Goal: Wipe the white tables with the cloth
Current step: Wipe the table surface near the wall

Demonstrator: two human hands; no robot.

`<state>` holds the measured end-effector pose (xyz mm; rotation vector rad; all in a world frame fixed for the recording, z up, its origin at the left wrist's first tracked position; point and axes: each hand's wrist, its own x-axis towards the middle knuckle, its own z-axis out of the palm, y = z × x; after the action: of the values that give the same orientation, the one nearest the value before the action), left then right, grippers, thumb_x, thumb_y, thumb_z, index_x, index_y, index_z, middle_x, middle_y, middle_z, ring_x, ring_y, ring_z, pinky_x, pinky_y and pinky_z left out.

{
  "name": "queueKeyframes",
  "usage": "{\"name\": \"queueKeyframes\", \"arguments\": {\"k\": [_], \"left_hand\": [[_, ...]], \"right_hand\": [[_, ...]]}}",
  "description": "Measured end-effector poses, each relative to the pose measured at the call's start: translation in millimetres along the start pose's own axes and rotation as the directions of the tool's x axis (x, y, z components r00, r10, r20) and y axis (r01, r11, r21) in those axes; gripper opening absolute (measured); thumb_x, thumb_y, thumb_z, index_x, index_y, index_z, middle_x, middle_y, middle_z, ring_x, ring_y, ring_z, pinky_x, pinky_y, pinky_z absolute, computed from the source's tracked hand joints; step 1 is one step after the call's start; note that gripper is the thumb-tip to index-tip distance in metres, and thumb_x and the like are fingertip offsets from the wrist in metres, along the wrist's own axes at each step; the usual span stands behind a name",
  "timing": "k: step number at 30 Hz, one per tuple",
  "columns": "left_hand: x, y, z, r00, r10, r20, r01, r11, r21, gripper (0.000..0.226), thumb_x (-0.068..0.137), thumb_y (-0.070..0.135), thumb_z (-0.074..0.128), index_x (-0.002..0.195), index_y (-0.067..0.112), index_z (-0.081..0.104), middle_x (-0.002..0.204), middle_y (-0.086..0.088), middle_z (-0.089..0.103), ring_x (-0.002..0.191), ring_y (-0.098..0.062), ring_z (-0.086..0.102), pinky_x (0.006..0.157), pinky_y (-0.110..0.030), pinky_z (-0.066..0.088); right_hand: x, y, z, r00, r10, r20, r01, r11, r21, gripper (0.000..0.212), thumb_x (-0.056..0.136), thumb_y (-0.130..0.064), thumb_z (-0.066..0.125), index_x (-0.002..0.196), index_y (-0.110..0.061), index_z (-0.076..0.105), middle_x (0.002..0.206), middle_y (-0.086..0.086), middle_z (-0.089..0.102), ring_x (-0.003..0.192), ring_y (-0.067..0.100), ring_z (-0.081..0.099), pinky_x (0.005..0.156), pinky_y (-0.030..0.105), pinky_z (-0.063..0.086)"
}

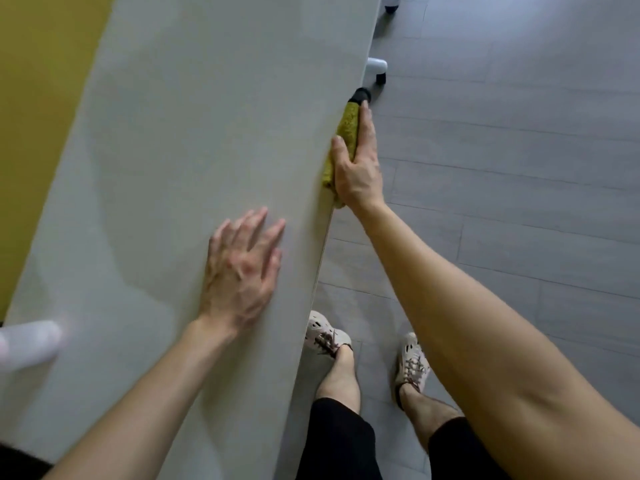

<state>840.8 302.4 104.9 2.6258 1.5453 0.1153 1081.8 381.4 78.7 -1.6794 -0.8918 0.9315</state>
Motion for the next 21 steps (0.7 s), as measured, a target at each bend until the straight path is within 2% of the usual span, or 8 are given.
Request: {"name": "queueKeyframes", "arguments": {"k": [4, 6, 9, 12, 13, 16, 19, 21], "left_hand": [[-59, -12, 12, 1.0, 0.016, -0.015, -0.017, 1.0, -0.015, 0.055, 0.111, 0.034, 0.047, 0.165, 0.023, 0.046, 0.177, -0.007, 0.031, 0.165, -0.026, 0.027, 0.129, -0.063, 0.024], [-63, -15, 17, 0.996, 0.026, -0.081, -0.029, 0.999, -0.042, 0.055, 0.109, 0.032, 0.048, 0.163, 0.022, 0.049, 0.176, -0.007, 0.034, 0.164, -0.026, 0.031, 0.128, -0.065, 0.027], [-60, -15, 20, 0.992, 0.028, -0.12, -0.035, 0.998, -0.057, 0.055, 0.108, 0.032, 0.048, 0.162, 0.021, 0.051, 0.175, -0.008, 0.035, 0.163, -0.026, 0.032, 0.127, -0.065, 0.028], [-60, -18, 21, 0.99, 0.039, -0.136, -0.046, 0.998, -0.05, 0.055, 0.108, 0.032, 0.047, 0.162, 0.021, 0.051, 0.175, -0.008, 0.035, 0.163, -0.027, 0.032, 0.127, -0.065, 0.028], [-59, -18, 22, 0.989, 0.04, -0.142, -0.047, 0.998, -0.044, 0.055, 0.108, 0.032, 0.047, 0.162, 0.021, 0.051, 0.175, -0.008, 0.036, 0.163, -0.027, 0.032, 0.127, -0.065, 0.028], [-59, -18, 24, 0.987, 0.04, -0.153, -0.047, 0.998, -0.039, 0.055, 0.108, 0.033, 0.047, 0.162, 0.021, 0.051, 0.175, -0.008, 0.036, 0.163, -0.026, 0.032, 0.127, -0.064, 0.028], [-58, -18, 23, 0.987, 0.039, -0.156, -0.045, 0.998, -0.035, 0.056, 0.107, 0.033, 0.048, 0.162, 0.022, 0.051, 0.175, -0.007, 0.036, 0.163, -0.025, 0.031, 0.128, -0.063, 0.027], [-58, -19, 23, 0.986, 0.031, -0.161, -0.039, 0.998, -0.044, 0.056, 0.107, 0.033, 0.048, 0.161, 0.022, 0.052, 0.175, -0.007, 0.036, 0.163, -0.025, 0.032, 0.128, -0.062, 0.027]], "right_hand": [[-109, 9, 25, 0.997, -0.034, -0.068, 0.035, 0.999, 0.012, 0.077, 0.107, -0.02, 0.056, 0.174, -0.021, 0.018, 0.183, -0.002, 0.013, 0.167, 0.009, 0.015, 0.13, 0.023, 0.016], [-196, 22, 30, 0.998, -0.066, -0.006, 0.066, 0.998, 0.003, 0.077, 0.109, -0.012, 0.058, 0.174, -0.019, 0.017, 0.183, -0.005, 0.006, 0.167, 0.008, 0.013, 0.133, 0.025, 0.017], [-263, 31, 24, 0.992, -0.063, 0.108, 0.065, 0.998, -0.014, 0.077, 0.11, -0.015, 0.057, 0.174, -0.021, 0.014, 0.183, -0.008, -0.001, 0.167, 0.005, 0.011, 0.129, 0.017, 0.018], [-210, 23, 29, 0.995, -0.067, 0.078, 0.07, 0.997, -0.03, 0.078, 0.108, -0.016, 0.055, 0.174, -0.015, 0.015, 0.183, 0.0, 0.004, 0.167, 0.008, 0.011, 0.131, 0.019, 0.017], [-177, 19, 30, 0.996, -0.074, 0.046, 0.076, 0.997, -0.032, 0.077, 0.107, -0.016, 0.055, 0.173, -0.012, 0.016, 0.183, 0.004, 0.008, 0.167, 0.01, 0.011, 0.13, 0.015, 0.014], [-69, 8, 18, 0.996, -0.081, -0.045, 0.078, 0.995, -0.055, 0.076, 0.107, -0.019, 0.056, 0.173, -0.013, 0.02, 0.182, 0.008, 0.015, 0.164, 0.014, 0.016, 0.113, -0.004, 0.007], [-37, 5, 18, 0.994, -0.055, -0.094, 0.051, 0.998, -0.047, 0.074, 0.107, -0.025, 0.055, 0.174, -0.02, 0.021, 0.181, 0.003, 0.018, 0.163, 0.015, 0.022, 0.116, 0.008, 0.016], [-76, 6, 30, 0.986, -0.069, -0.152, 0.067, 0.998, -0.019, 0.075, 0.104, -0.021, 0.054, 0.173, -0.016, 0.024, 0.181, 0.006, 0.02, 0.164, 0.015, 0.021, 0.121, 0.007, 0.012]]}}
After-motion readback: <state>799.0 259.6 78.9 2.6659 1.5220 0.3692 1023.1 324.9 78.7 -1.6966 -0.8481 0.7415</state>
